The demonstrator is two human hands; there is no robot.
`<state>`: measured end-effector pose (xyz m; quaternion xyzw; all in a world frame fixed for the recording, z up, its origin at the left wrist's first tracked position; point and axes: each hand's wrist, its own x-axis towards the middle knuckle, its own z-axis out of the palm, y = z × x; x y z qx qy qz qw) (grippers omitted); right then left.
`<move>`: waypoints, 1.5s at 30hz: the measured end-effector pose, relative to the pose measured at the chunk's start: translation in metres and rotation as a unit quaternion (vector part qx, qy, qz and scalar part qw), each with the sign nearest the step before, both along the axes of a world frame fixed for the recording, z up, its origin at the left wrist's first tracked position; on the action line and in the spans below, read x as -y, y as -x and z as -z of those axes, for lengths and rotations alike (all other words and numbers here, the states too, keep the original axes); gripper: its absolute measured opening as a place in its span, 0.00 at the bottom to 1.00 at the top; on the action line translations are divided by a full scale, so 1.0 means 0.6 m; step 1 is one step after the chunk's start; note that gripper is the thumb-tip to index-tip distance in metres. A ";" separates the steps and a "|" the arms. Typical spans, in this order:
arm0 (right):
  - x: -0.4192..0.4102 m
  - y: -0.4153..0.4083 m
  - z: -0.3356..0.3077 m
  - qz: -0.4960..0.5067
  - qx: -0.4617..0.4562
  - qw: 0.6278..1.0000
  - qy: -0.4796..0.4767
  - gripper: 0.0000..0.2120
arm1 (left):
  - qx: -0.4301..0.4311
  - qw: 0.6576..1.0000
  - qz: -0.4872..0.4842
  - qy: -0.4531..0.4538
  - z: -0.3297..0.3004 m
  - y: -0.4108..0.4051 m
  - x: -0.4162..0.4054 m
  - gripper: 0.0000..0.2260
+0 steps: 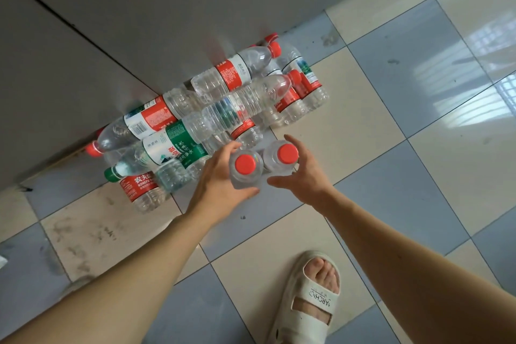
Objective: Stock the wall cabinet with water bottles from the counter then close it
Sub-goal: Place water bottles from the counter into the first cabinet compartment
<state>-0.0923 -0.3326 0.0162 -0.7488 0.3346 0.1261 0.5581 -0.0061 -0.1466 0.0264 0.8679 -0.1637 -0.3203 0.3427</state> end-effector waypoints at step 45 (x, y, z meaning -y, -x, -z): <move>-0.106 -0.161 -1.695 -0.023 0.433 0.897 0.086 0.25 | 0.191 0.878 -0.078 0.431 -1.642 -0.198 -0.134 0.24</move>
